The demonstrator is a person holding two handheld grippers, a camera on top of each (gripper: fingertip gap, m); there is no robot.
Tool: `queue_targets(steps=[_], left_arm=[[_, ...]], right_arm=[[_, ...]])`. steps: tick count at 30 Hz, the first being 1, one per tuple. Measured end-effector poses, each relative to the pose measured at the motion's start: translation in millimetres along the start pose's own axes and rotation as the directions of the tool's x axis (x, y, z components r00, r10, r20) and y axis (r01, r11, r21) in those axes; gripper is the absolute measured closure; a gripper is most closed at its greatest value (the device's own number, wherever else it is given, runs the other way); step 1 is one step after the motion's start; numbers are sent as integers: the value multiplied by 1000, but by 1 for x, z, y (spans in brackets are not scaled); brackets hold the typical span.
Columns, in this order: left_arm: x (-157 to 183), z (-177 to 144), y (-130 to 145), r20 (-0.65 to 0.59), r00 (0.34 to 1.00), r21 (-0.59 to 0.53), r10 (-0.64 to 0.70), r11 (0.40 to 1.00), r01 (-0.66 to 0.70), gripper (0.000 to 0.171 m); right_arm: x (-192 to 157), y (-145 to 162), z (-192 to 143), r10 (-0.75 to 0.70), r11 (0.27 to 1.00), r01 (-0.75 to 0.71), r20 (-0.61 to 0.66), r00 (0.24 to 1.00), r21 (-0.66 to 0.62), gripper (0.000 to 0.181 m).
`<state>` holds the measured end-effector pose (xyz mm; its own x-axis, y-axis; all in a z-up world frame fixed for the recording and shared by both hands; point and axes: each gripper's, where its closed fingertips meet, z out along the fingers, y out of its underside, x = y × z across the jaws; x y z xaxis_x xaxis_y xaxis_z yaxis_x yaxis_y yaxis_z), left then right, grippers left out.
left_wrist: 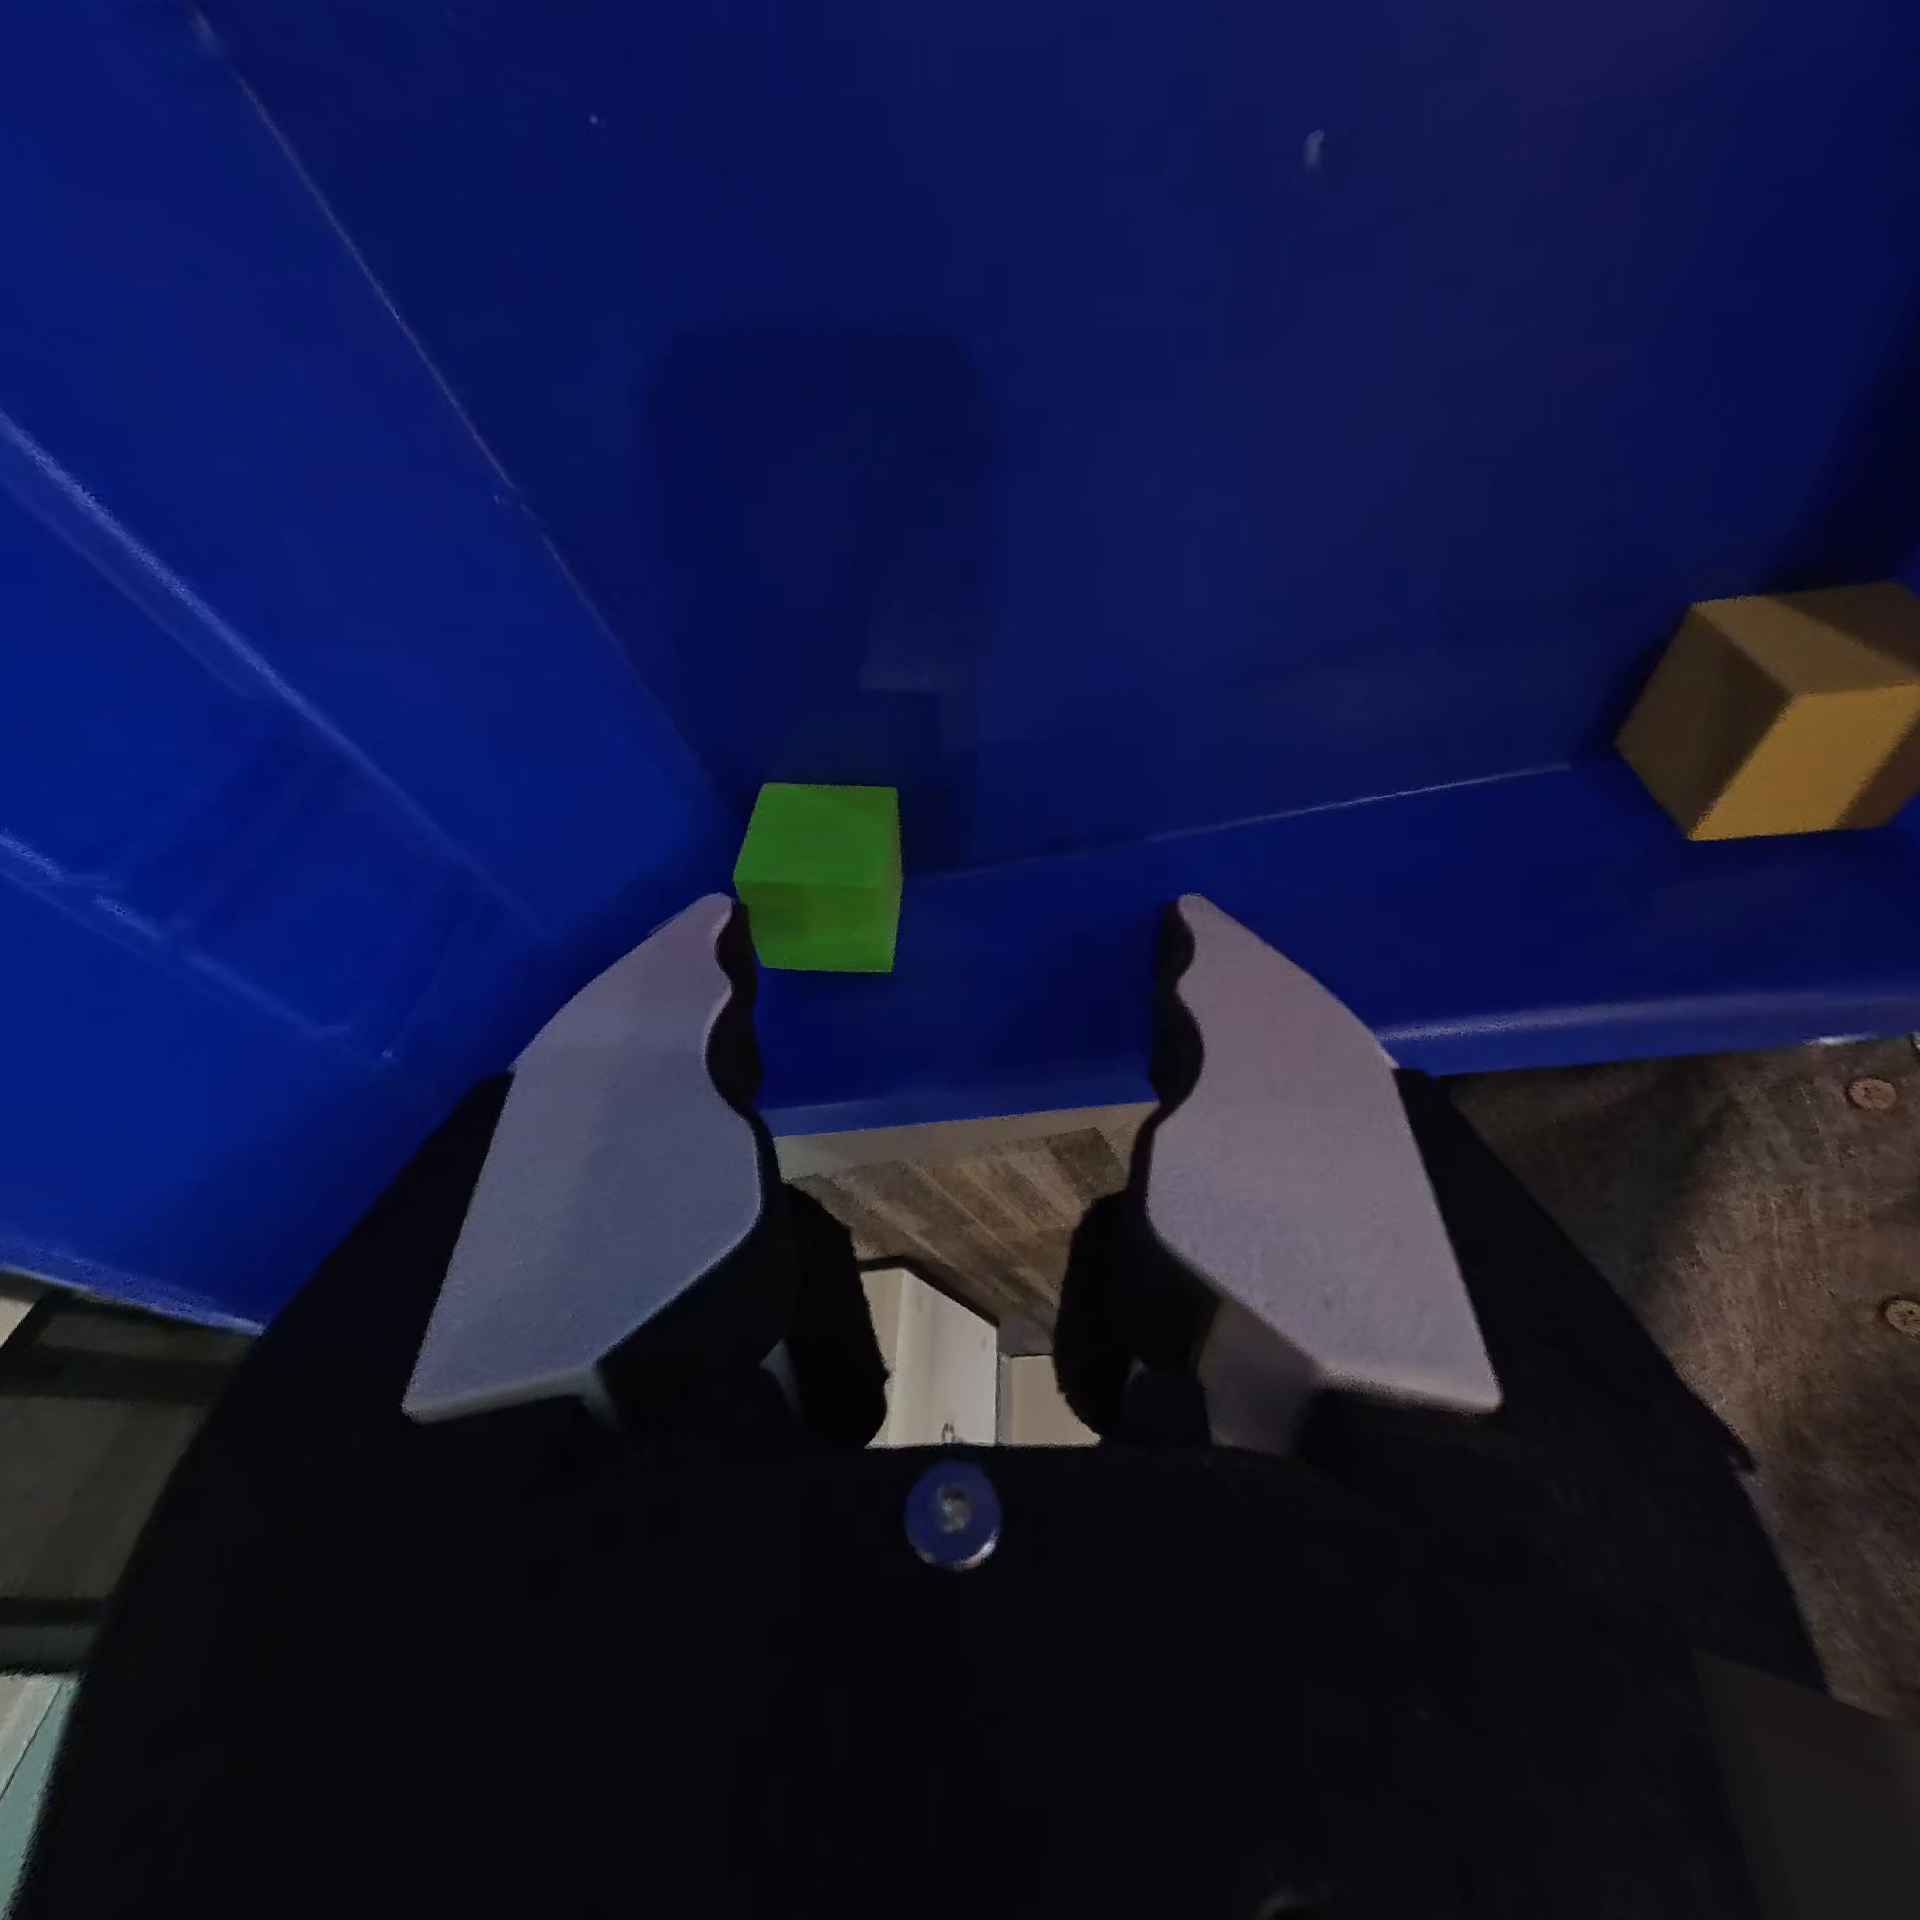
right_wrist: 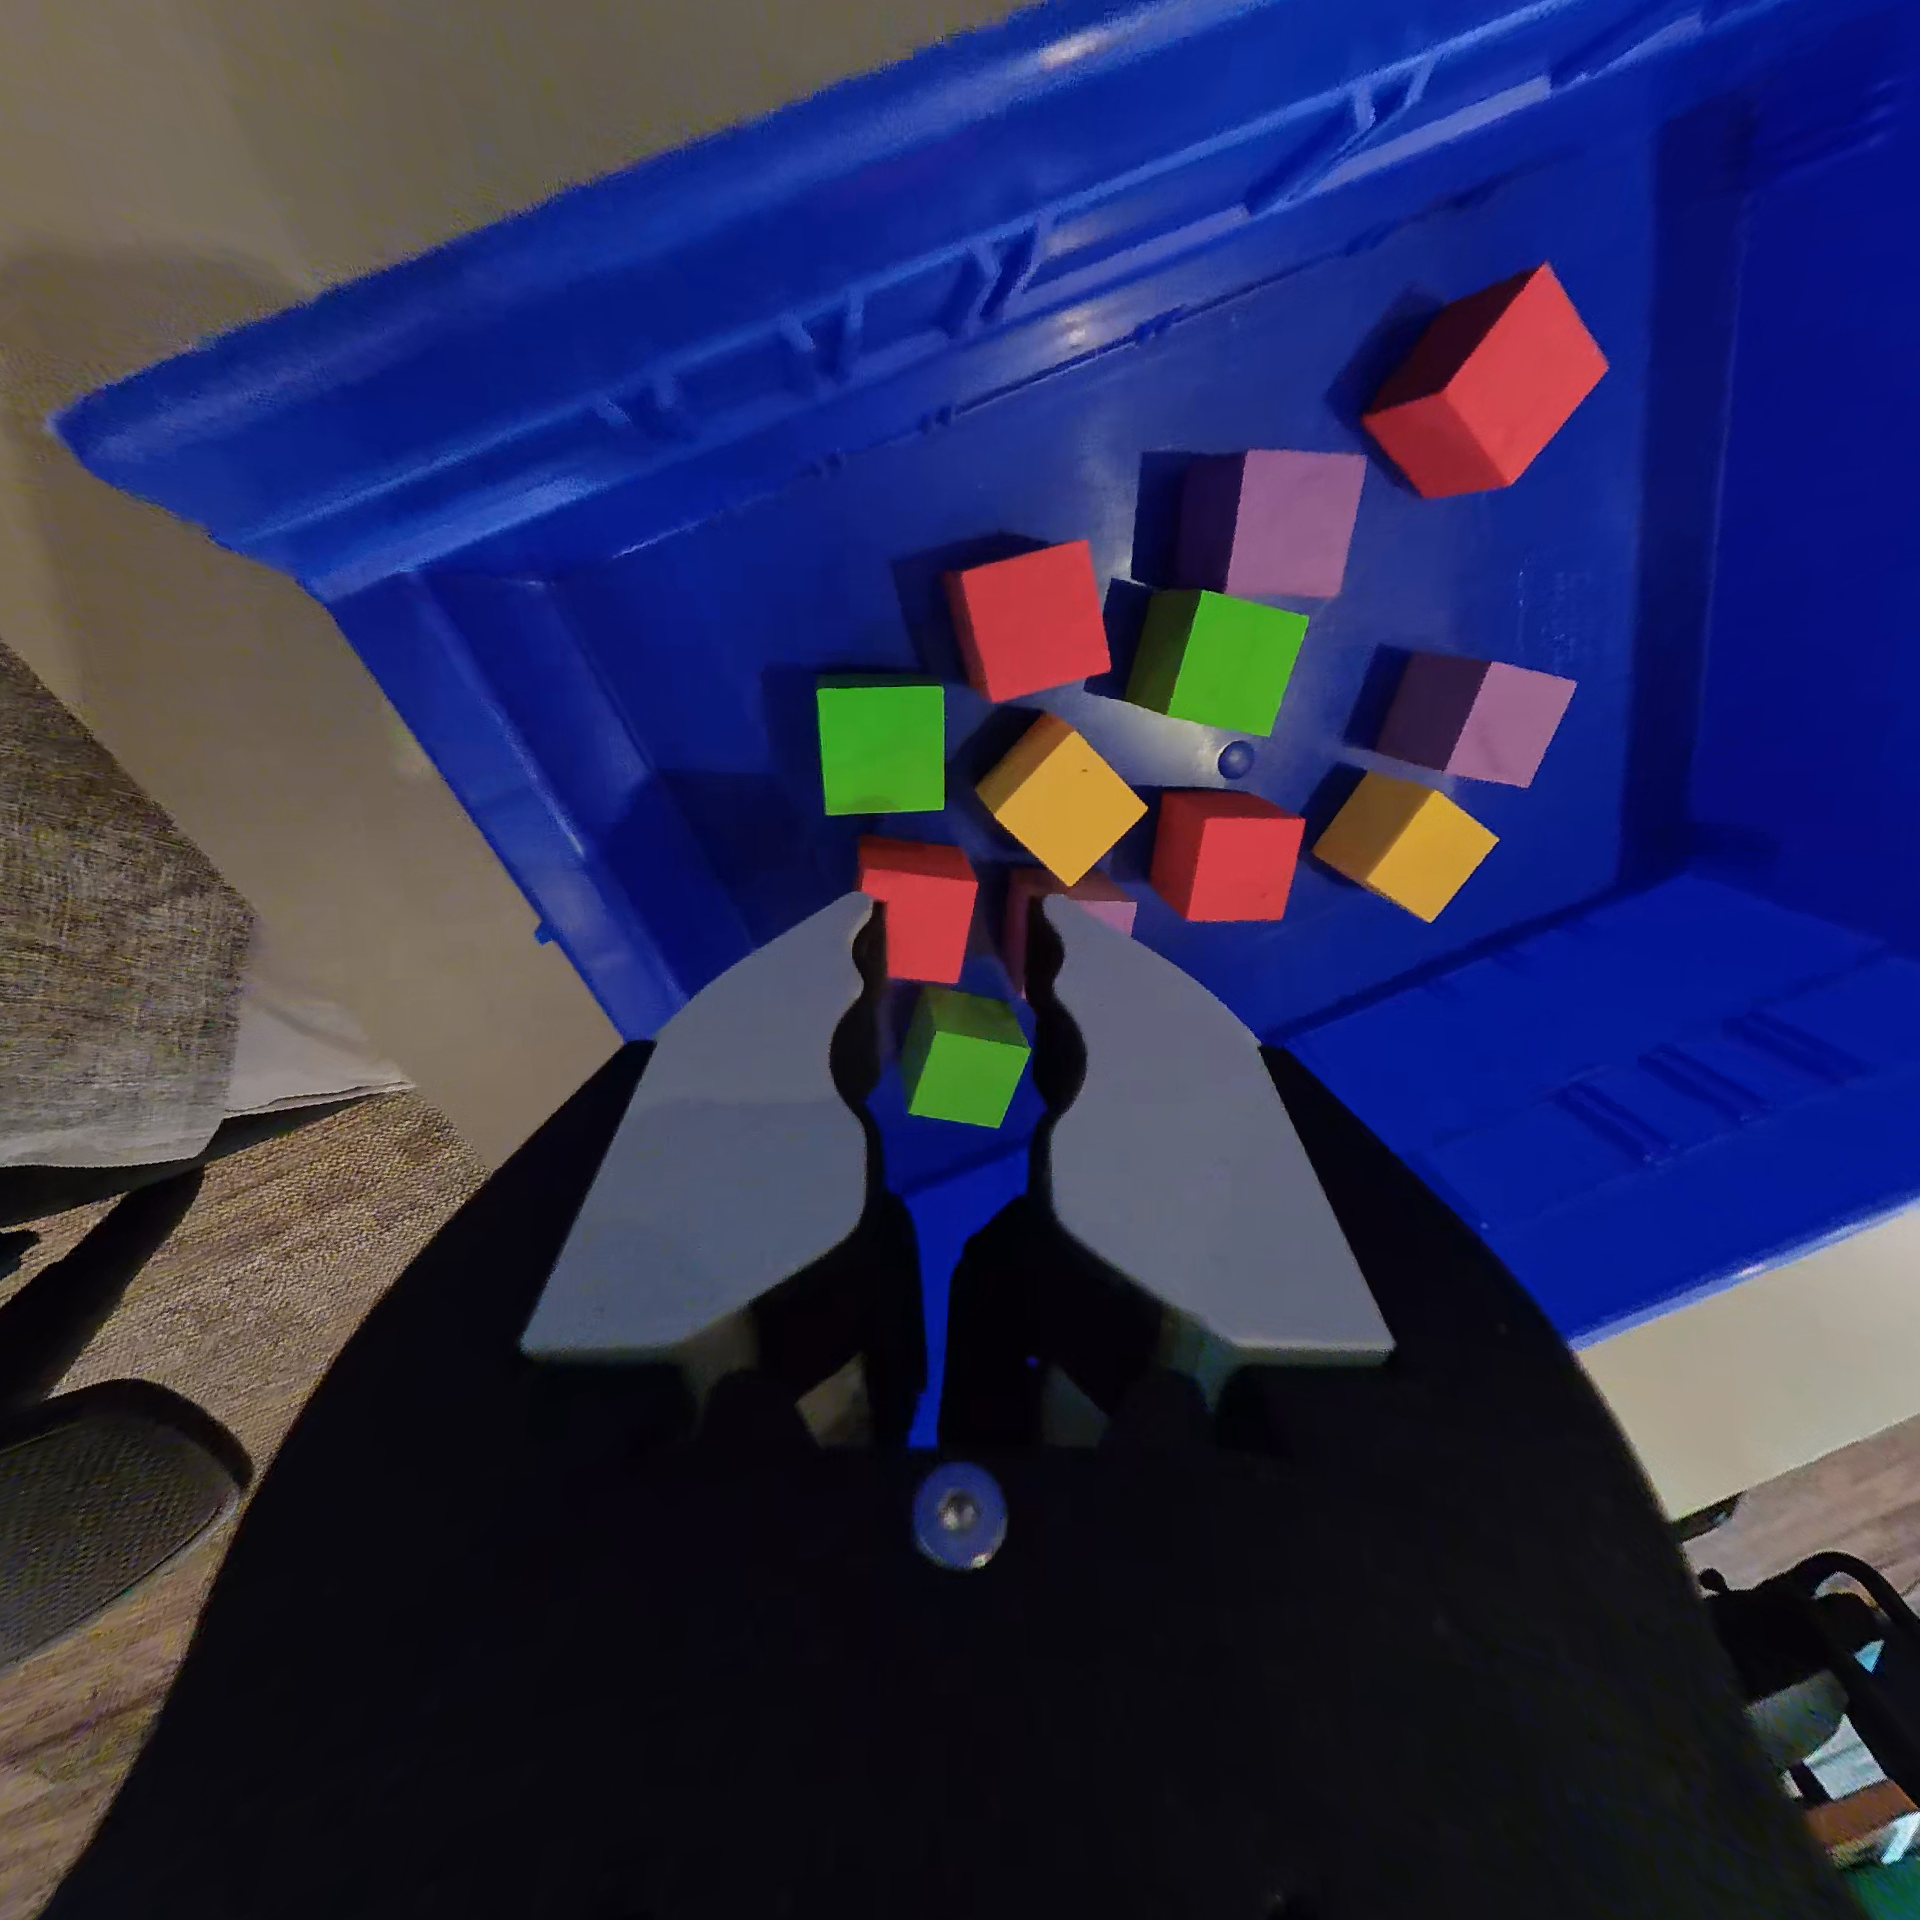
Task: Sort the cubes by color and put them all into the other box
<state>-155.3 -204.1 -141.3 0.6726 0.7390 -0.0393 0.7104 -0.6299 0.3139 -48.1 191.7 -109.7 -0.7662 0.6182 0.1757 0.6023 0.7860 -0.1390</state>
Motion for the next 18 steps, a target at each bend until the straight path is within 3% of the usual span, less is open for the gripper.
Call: queue_targets(steps=[4,7,11,18], left_arm=[[18,-11,-7,-92,995,71,40,997,-34,101],[17,-19,-10,-65,997,104,45,994,-38,101],[7,-15,-6,-17,999,65,32,997,-30,101],[2,6,-2,-43,999,20,-18,1000,19,101]], right_arm=[[1,-1,-1,-1,1000,1,-8,1000,-2,156],[0,-2,-3,0,1000,0,-8,1000,-1,156],[-2,-2,-4,-8,1000,8,-11,1000,-1,156],[-4,0,-3,-14,1000,14,-13,1000,-8,157]])
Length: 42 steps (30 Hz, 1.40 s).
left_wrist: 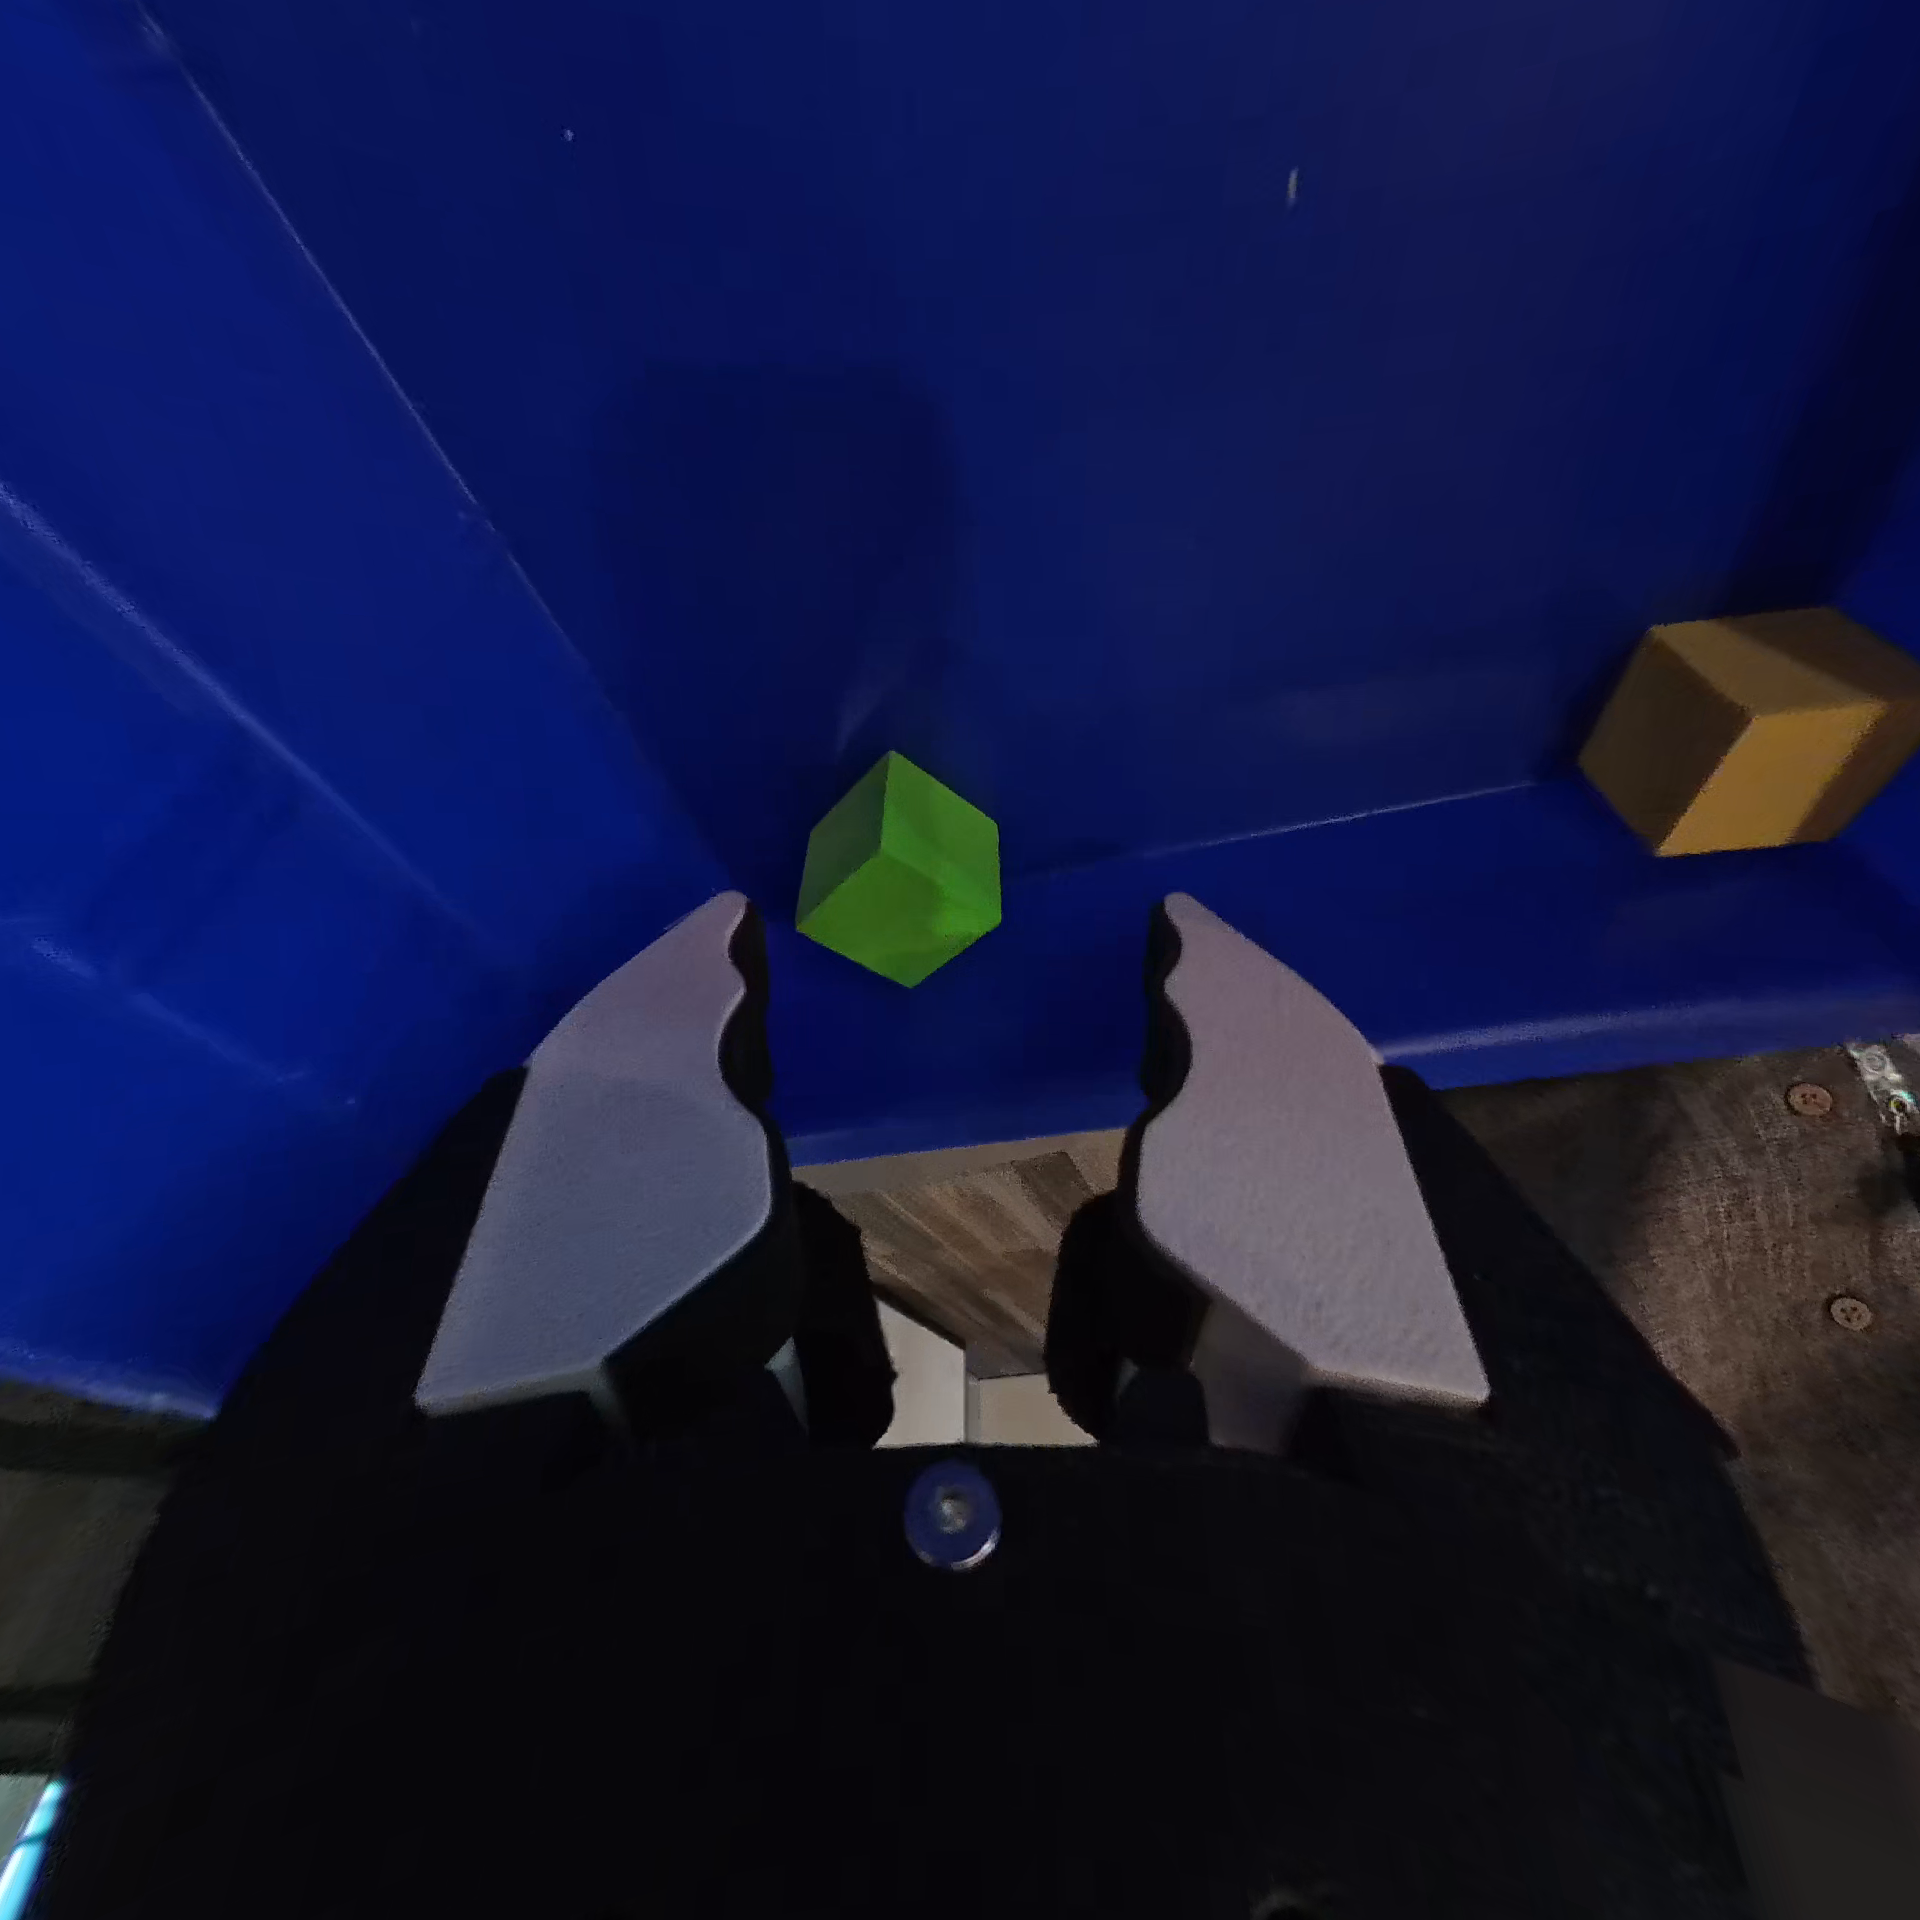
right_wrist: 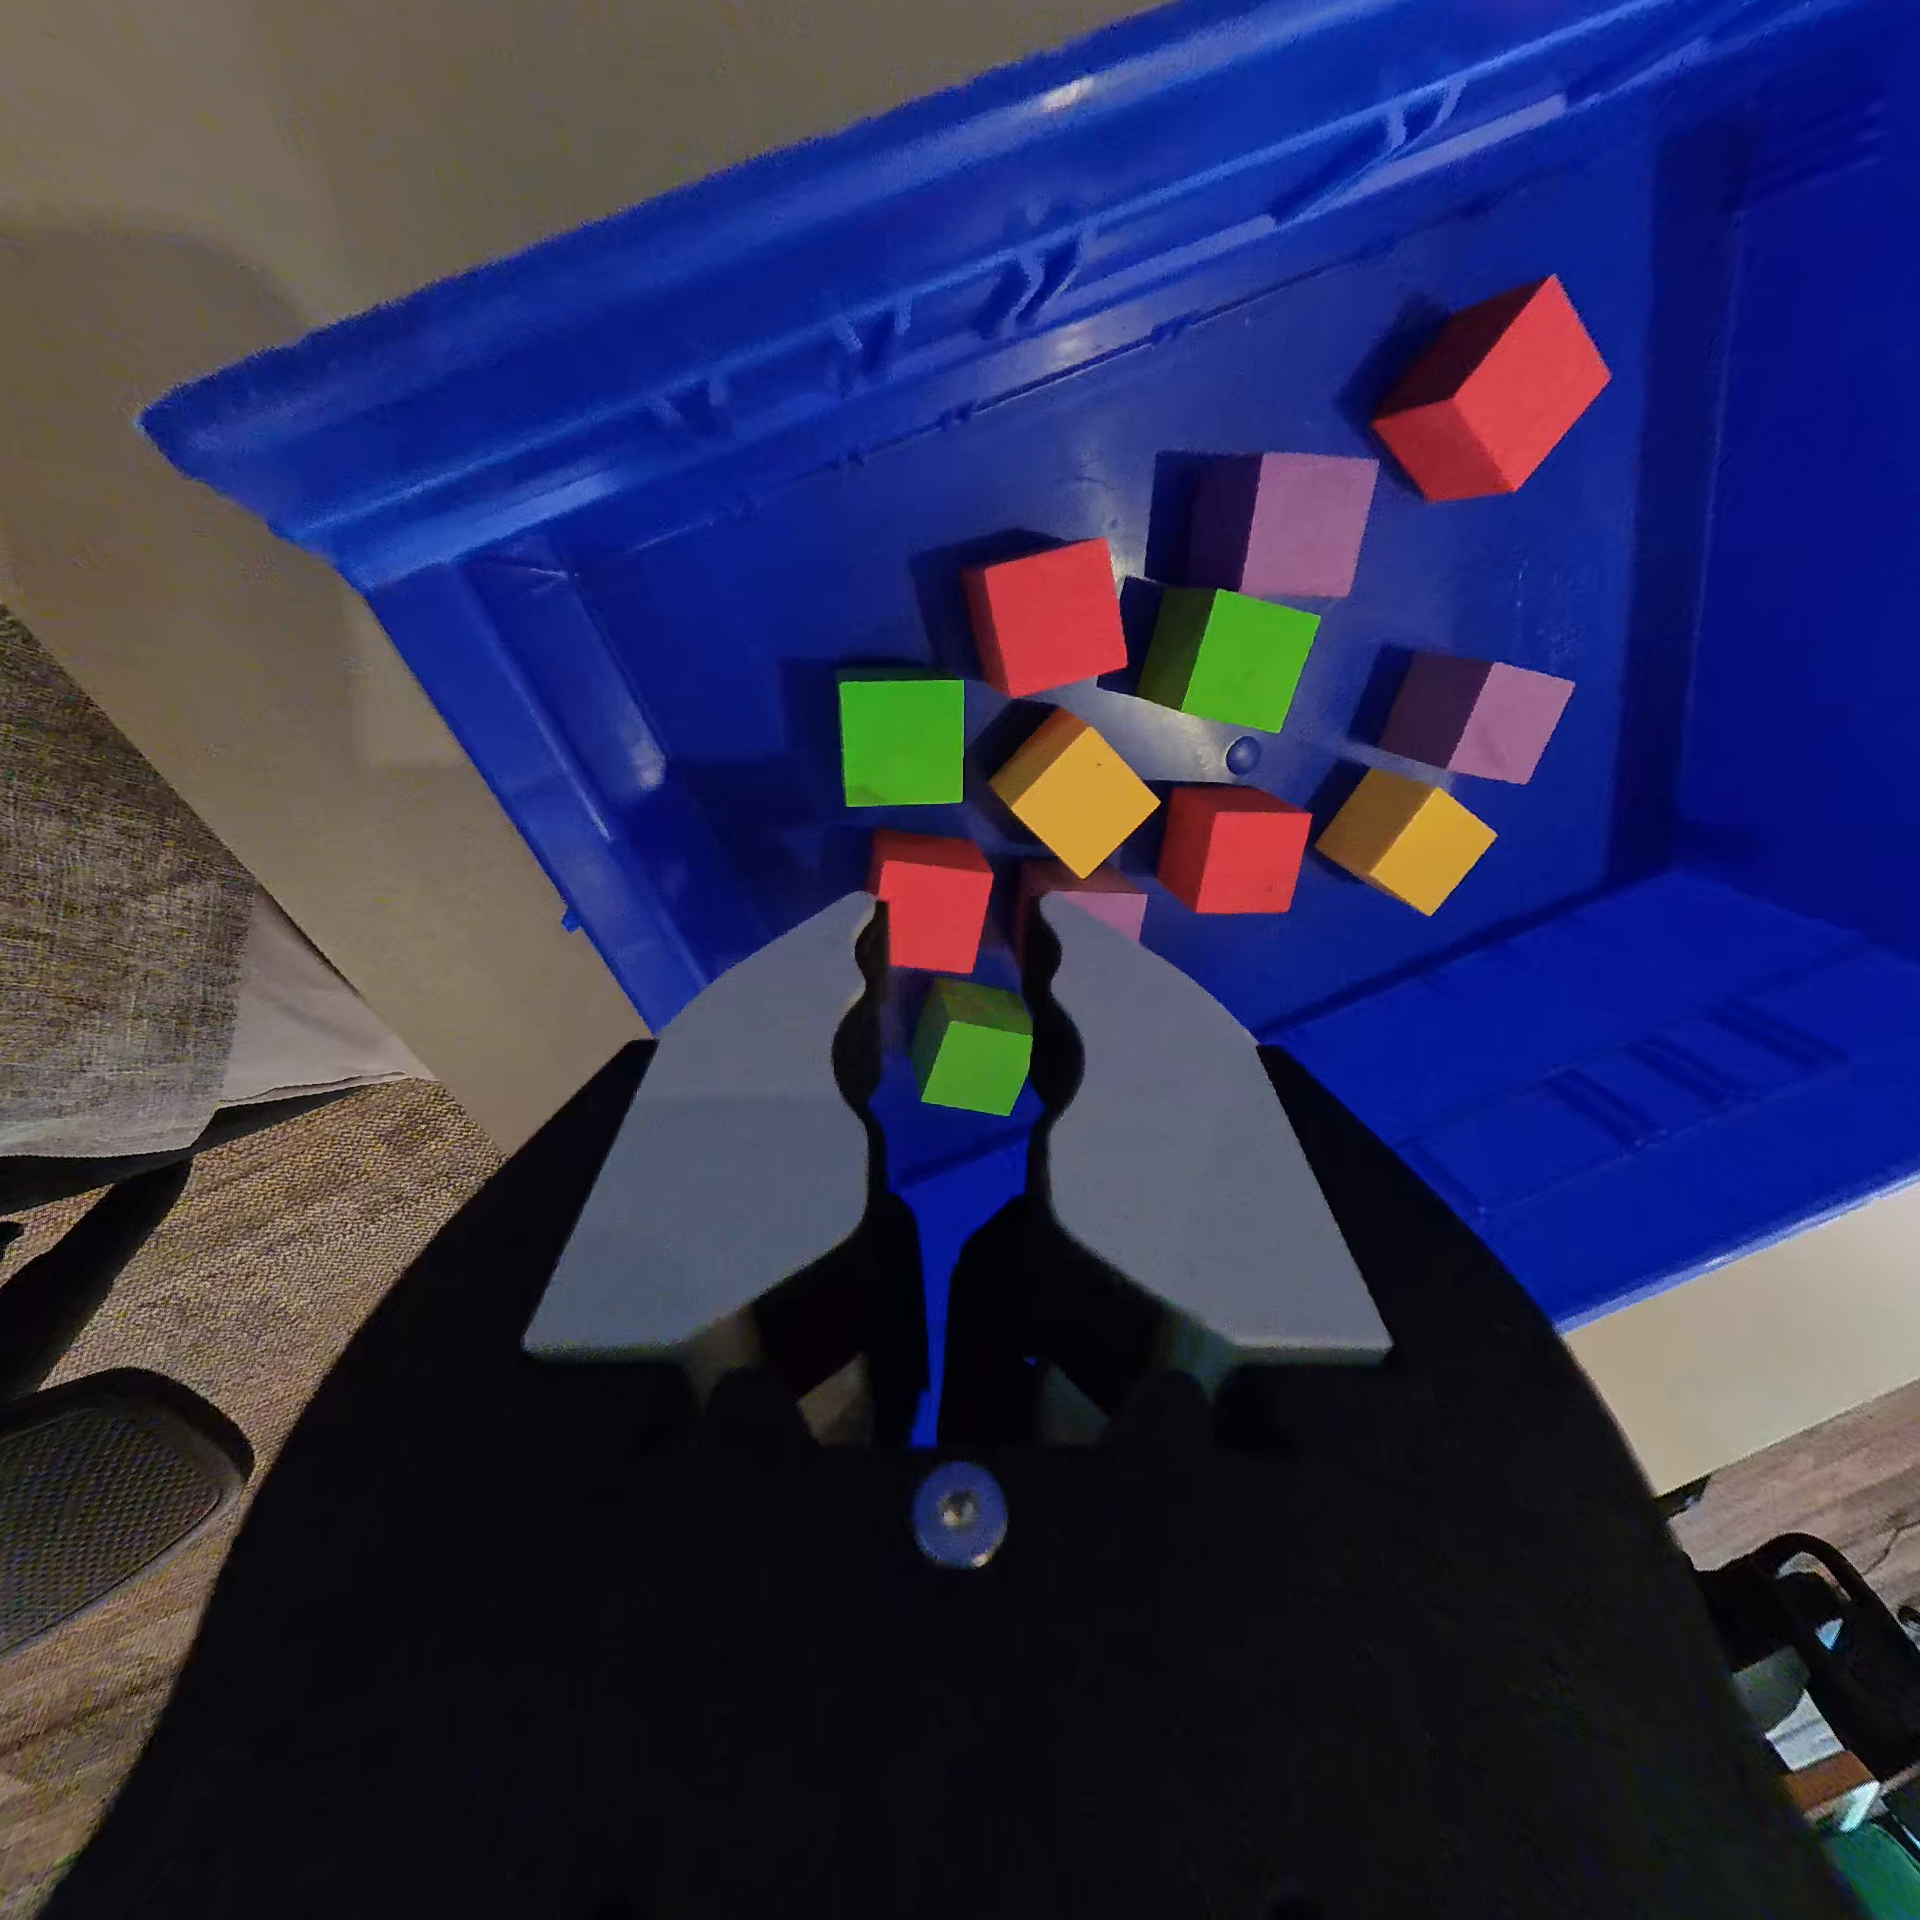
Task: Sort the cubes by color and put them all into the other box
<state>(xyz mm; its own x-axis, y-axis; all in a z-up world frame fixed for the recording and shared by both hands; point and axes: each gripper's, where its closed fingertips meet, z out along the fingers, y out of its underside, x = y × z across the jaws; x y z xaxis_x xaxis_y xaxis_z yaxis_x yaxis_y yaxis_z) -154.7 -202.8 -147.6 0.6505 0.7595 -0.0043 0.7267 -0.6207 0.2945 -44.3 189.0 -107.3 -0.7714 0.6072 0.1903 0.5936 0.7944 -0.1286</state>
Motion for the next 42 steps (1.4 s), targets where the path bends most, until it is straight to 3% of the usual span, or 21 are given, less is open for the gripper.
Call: queue_targets(steps=[5,8,12,16,19,21,24,29,34,39,42], left_arm=[[-2,4,-5,-16,1000,18,-12,1000,12,105],[1,2,-6,-52,999,27,-15,999,16,134],[0,1,-8,-58,998,41,-7,999,10,134],[6,-18,-22,-120,992,194,31,981,-7,135],[21,-41,-27,-258,962,317,85,948,1,135],[33,-59,-29,-348,928,405,135,914,19,135],[55,-87,-30,-479,842,538,246,841,60,135],[108,-138,-12,-621,599,690,505,715,112,136],[148,-170,18,-616,421,759,665,644,95,136],[173,-178,39,-587,356,784,727,620,26,136],[179,-183,46,-580,319,796,750,604,26,137]], right_arm=[[-1,-1,0,-8,1000,8,-1,1000,0,157],[-1,-2,-1,-10,1000,10,-6,1000,3,157],[-2,-3,-3,-8,1000,8,-14,1000,17,158],[-3,-11,-11,14,996,-11,-26,1000,88,159],[-1,-24,-21,45,983,-37,-37,998,182,159],[-1,-41,-31,62,955,-49,-36,997,294,157],[-12,-81,-52,38,855,-16,-31,999,518,153],[-44,-148,-79,-42,667,78,-67,997,741,150],[-83,-198,-96,-155,552,110,-27,987,827,147],[-108,-221,-125,-235,436,124,-20,972,891,146],[-120,-223,-131,-278,430,118,7,961,895,143]])
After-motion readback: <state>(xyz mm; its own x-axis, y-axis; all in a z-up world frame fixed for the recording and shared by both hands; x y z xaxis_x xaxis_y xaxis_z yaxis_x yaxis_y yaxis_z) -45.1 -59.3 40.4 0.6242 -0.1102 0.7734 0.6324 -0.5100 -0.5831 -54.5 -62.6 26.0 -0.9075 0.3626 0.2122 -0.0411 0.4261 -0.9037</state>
